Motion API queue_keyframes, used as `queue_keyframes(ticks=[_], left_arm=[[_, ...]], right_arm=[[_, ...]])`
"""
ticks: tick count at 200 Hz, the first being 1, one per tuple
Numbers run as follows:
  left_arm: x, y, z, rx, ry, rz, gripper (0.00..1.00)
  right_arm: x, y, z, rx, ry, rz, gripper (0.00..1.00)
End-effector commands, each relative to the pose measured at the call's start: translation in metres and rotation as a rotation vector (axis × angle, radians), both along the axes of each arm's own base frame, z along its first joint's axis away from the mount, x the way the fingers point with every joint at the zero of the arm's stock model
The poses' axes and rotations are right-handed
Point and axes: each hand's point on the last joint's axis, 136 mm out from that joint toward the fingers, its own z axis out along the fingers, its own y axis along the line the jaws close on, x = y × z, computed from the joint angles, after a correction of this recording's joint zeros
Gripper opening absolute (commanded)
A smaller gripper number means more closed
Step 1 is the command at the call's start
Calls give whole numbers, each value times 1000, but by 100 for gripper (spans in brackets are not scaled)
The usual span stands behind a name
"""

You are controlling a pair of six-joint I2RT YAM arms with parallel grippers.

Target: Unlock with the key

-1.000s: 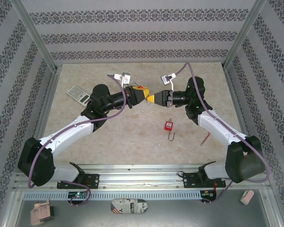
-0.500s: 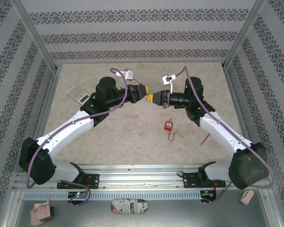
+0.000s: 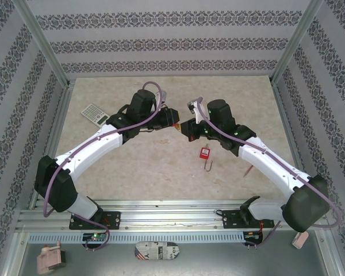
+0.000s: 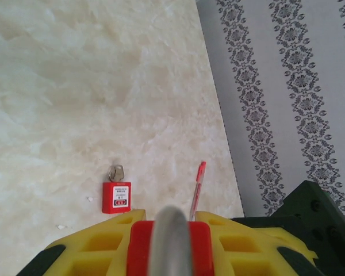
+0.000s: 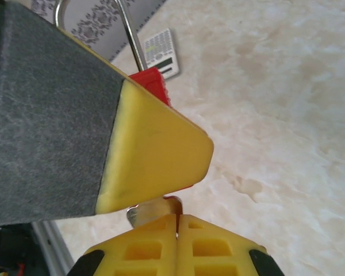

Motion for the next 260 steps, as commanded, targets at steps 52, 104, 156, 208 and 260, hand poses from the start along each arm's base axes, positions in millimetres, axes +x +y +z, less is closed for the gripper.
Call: queue_keyframes(ticks=[52,104,156,208,260], left_arm=[[-23,-21,-5,-37,68,-93,0],[-17,-17,-11,-11,79,-82,0],[-14,-8,-18,18,76,-67,0],[-10,-8,-16,5,69,-62,0],[-12,-10,-11,-13,62,-71,0]], right_arm=[[-12,11,45,73,-153,113,31],[-25,15,36,48,-127,163,40],[-25,-5,46,54,-133,121,47],[-43,8,28,20,-85,194,50],[-33,20,9,-7,-53,198,47]])
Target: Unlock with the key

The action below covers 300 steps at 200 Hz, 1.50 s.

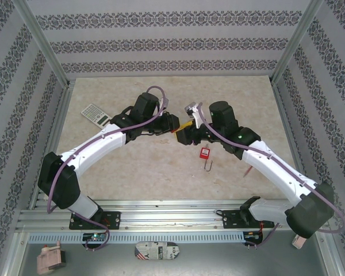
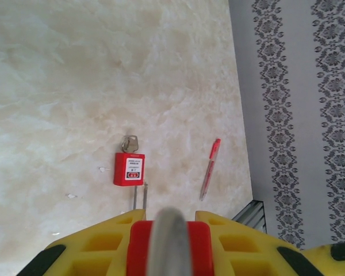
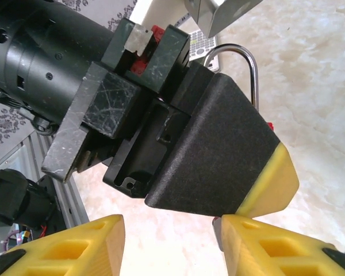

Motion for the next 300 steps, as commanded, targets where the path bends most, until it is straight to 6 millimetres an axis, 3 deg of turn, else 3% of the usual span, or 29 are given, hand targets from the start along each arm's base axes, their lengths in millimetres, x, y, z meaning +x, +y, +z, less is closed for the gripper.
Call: queue_keyframes(ticks=[1,28,102,190,300], left_arm=[[-3,-10,19,-58,-46,-44,0],[-3,-8,19,-50,-51,-43,0],[7,0,12,-35,-32,-19,0],[4,-2,14,-56,-30,-25,0],[0,-3,14,-73,-28,-36,0]], right_arm=[[-2,13,-6,-19,-3,45,47],[-9,16,-11,-40,3,67,46],[-23,-2,-14,-46,-20,23,48],[0,16,-30,-70,7,33,46],[22,10,-41,-155,-31,-33,37]])
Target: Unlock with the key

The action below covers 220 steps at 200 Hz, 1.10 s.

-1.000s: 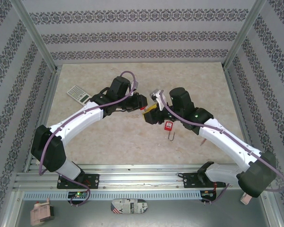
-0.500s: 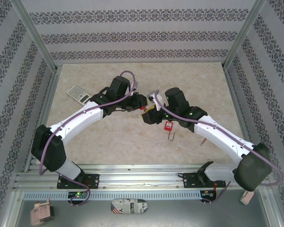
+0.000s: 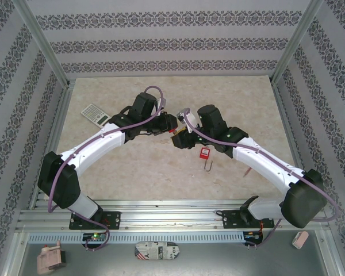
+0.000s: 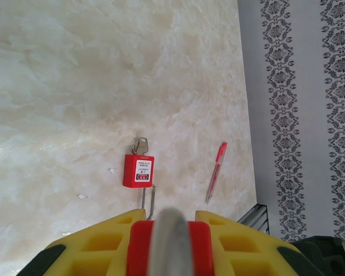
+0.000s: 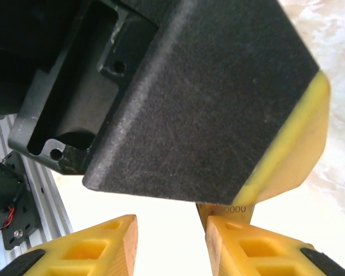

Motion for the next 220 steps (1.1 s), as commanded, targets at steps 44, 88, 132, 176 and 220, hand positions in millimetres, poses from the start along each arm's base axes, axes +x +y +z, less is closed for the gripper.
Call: queue_keyframes(ticks=[44,88,132,176,220], left_arm=[[-6,-10,19,-71,-38,-55,0],[-6,-12,19,-79,-34,-61,0],[-9,-13,22,-92,-47,-79,0],[-16,-19,45,-172,-148,-145,0],[-22,-27,58,-233,-220,-216,0]], right_arm=[[23,-5,3,-68,-107,-71,31],[24,-6,2,-88,-124,-75,28],[26,-3,-5,-84,-107,-77,16],[30,-7,5,24,-60,-71,3],[36,-17,12,81,-28,-83,0]])
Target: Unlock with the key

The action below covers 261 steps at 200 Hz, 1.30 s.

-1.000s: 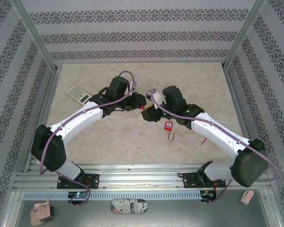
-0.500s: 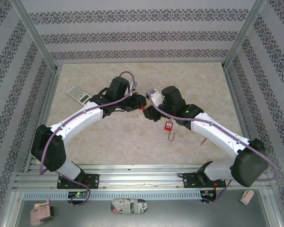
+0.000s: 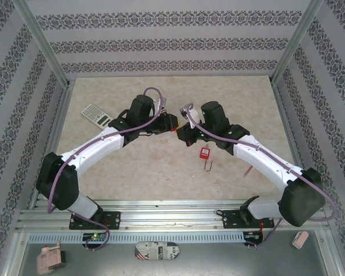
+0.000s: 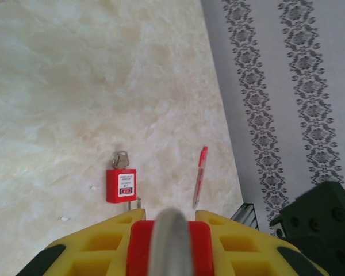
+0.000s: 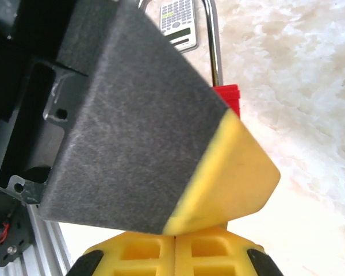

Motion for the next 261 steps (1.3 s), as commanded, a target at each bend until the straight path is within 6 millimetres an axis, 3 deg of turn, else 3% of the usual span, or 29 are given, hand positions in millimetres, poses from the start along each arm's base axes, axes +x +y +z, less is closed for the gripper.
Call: queue_keyframes(ticks=[1,25,44,63,95,137,231,261], left_arm=[[-25,-19,49,-133,-117,-161,0],[-22,-18,40,-114,-97,-150,0],[-16,-13,29,-73,-51,-107,0],[-7,0,15,0,19,-25,0],[-1,17,0,117,80,48,0],[4,20,-10,144,118,76,0],[8,15,-6,128,136,69,0],[7,13,-6,114,143,61,0]], right_arm=[[17,-9,6,35,-22,-53,0],[16,-14,11,22,-40,-59,0],[13,-16,12,-16,-71,-71,19],[8,-16,9,-79,-111,-77,29],[1,-17,10,-164,-190,-106,41],[-10,-5,10,-182,-221,-70,53],[-8,10,-26,-288,-191,-50,59],[-3,10,-23,-296,-219,-71,59]])
